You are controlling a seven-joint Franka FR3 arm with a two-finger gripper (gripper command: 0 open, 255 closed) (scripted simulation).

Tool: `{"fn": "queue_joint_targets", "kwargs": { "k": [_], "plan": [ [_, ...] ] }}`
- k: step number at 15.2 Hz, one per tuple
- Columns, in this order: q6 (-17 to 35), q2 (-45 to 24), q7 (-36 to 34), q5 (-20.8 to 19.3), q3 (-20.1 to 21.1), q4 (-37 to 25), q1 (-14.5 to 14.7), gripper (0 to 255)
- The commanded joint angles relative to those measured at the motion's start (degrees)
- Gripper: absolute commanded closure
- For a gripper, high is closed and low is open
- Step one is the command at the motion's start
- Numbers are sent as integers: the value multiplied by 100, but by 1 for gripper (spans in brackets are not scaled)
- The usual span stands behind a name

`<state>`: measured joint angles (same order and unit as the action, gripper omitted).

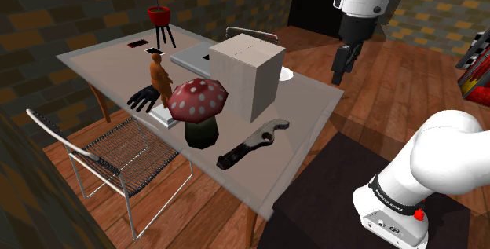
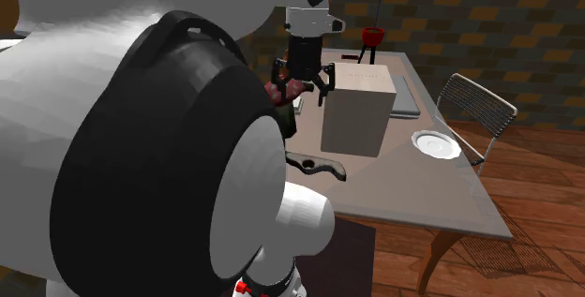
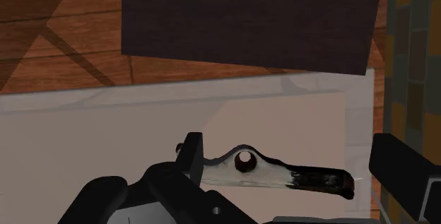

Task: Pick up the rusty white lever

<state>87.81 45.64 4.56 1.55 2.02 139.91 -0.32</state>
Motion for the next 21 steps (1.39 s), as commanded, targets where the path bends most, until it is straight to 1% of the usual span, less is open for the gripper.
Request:
{"fn": "queue_joint_targets", "kwargs": {
  "k": [1,6,11,16,21],
  "plan": [
    [0,0,0,0,0,0,0,0],
    [1056,-693,876,-195,-163,363,253,0],
    [2114,-1573,1705,-341,-280,527,491,0],
    [3124,-2585,2490,-442,-335,501,716,0],
    [4041,-3665,3230,-514,-318,306,918,0]
  ]
}}
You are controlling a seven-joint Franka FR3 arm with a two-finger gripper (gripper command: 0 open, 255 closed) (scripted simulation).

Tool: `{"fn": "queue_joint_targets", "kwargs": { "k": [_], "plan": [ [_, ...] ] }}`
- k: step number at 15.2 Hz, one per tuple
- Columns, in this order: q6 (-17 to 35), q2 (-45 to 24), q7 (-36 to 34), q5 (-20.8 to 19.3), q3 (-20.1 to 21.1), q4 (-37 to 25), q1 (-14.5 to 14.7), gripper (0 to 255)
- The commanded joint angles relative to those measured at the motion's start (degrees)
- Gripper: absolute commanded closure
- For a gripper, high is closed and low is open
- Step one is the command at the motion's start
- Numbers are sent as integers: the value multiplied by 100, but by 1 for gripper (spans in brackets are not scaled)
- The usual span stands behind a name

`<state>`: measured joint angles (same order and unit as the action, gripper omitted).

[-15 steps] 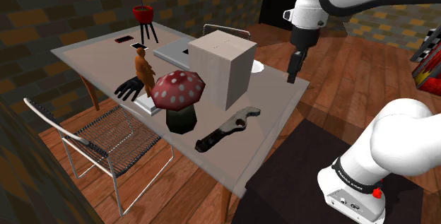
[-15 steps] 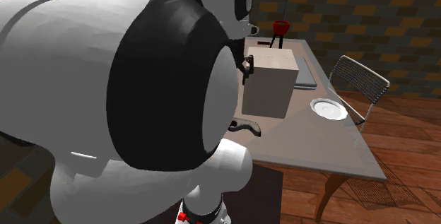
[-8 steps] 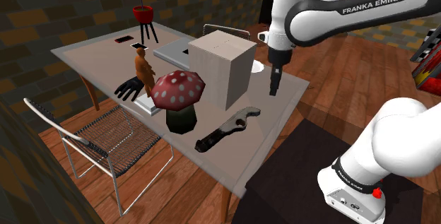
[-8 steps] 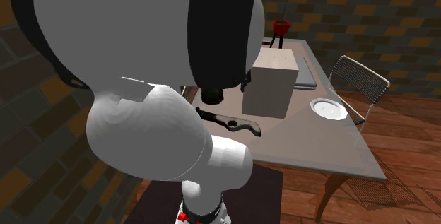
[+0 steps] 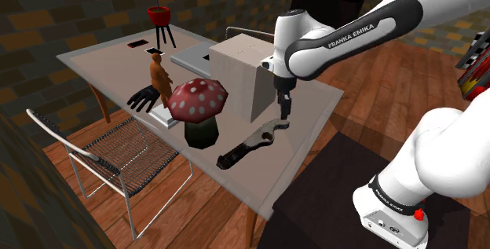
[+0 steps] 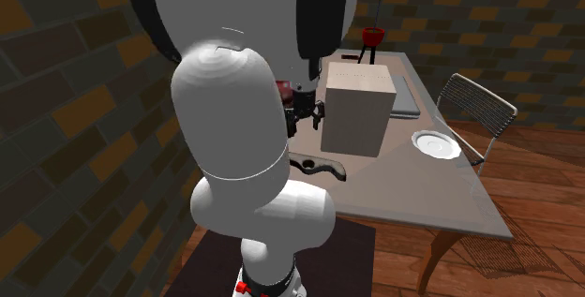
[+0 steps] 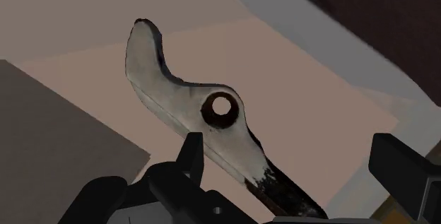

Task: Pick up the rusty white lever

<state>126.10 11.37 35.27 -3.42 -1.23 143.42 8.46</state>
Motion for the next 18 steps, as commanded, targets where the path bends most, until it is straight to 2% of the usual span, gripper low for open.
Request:
{"fn": "queue_joint_targets", "kwargs": {
  "k": [1,7,13,18],
  "plan": [
    [381,-457,300,-32,21,-101,76,0],
    [1284,-1761,1072,-170,175,-547,245,0],
    [1988,-3015,1679,-470,365,-1139,403,0],
    [2309,-3384,1608,-546,324,-1185,428,0]
  ]
}}
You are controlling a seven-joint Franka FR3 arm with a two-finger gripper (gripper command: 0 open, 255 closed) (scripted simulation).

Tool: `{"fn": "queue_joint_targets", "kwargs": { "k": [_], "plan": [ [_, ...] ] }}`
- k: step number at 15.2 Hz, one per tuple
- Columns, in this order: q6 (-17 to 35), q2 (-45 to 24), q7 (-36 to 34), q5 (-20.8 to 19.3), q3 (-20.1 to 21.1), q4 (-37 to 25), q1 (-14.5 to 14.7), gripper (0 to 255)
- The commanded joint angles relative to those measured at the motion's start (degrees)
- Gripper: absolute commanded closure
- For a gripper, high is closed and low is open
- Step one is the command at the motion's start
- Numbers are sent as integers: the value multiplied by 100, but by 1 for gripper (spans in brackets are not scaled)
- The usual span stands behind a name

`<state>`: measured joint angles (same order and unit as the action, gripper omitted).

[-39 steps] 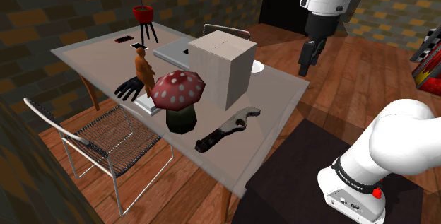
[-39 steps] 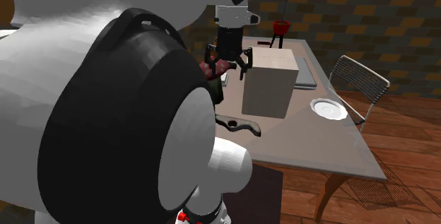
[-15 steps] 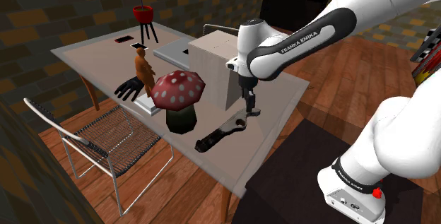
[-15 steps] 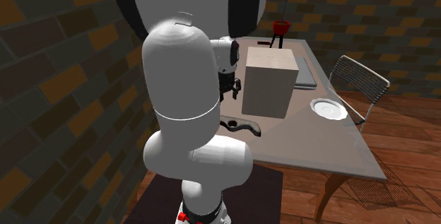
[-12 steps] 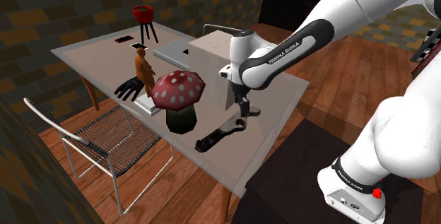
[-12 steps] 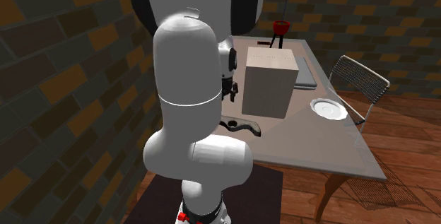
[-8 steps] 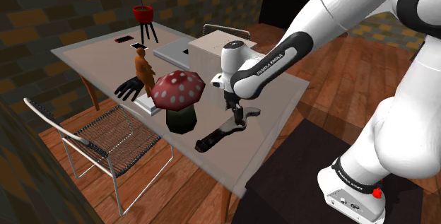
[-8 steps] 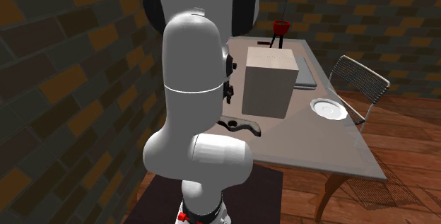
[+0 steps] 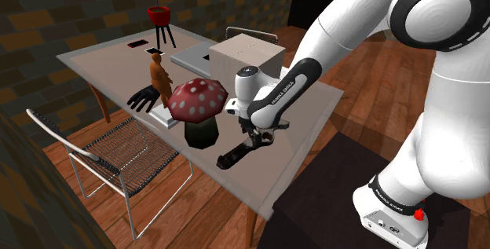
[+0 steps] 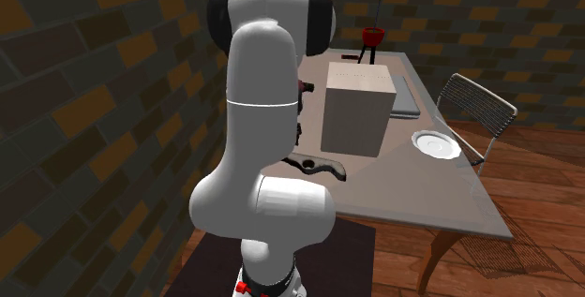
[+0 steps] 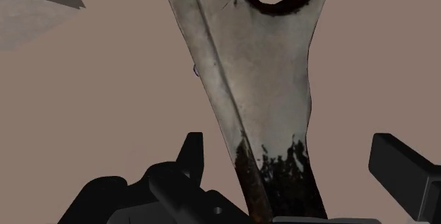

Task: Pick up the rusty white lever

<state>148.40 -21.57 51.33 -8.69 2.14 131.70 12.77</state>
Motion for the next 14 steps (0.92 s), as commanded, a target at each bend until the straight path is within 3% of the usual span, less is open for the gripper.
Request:
{"fn": "queue_joint_targets", "kwargs": {
  "k": [1,5,6,14],
  "plan": [
    [142,-166,-12,-34,-23,-26,3,0],
    [239,-287,-34,-56,-39,-49,14,0],
    [235,-294,-37,-56,-38,-60,17,255],
    [238,-288,-39,-57,-38,-52,19,255]
  ]
}}
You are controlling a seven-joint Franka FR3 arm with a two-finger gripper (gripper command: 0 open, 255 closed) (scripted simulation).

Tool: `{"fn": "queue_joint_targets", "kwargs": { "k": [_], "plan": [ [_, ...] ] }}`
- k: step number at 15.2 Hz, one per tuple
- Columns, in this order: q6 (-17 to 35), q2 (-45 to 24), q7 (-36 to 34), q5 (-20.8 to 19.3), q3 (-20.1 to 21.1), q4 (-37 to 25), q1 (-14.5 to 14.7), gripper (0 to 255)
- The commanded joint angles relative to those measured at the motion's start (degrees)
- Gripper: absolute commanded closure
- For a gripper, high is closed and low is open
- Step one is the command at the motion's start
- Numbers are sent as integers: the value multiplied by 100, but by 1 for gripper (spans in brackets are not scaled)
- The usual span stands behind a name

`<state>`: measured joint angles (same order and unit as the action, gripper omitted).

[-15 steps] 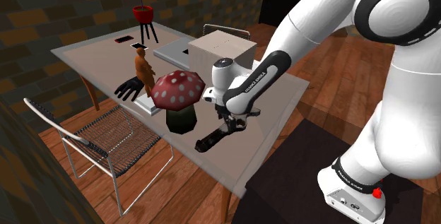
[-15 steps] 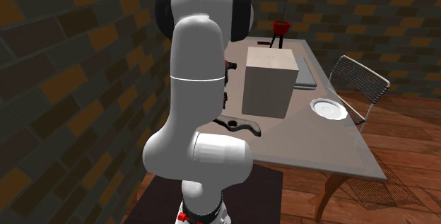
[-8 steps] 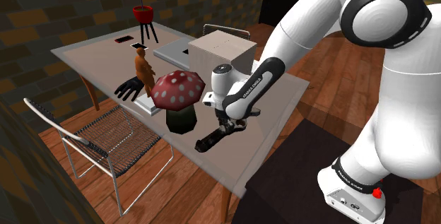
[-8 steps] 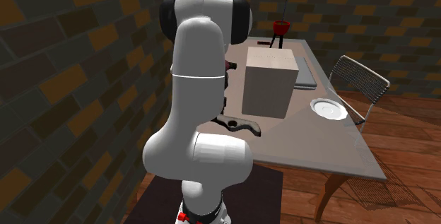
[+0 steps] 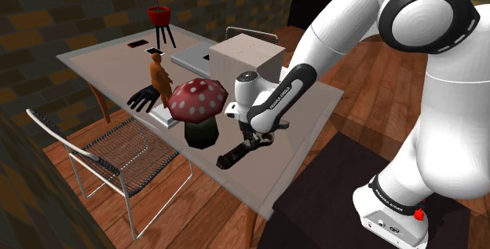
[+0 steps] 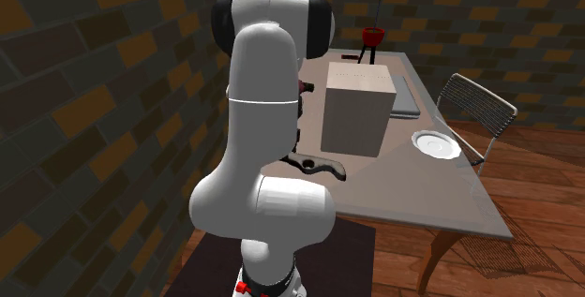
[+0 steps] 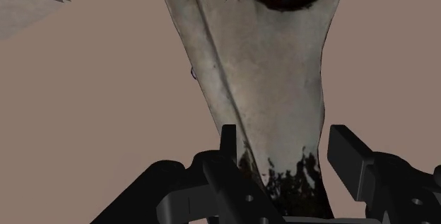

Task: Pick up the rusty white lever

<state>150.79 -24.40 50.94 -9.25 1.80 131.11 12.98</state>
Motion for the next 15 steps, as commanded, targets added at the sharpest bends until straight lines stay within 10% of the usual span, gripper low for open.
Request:
{"fn": "queue_joint_targets", "kwargs": {
  "k": [1,15],
  "plan": [
    [1,-3,6,0,-5,9,-7,255],
    [-914,1011,200,206,112,103,-80,255]
  ]
}}
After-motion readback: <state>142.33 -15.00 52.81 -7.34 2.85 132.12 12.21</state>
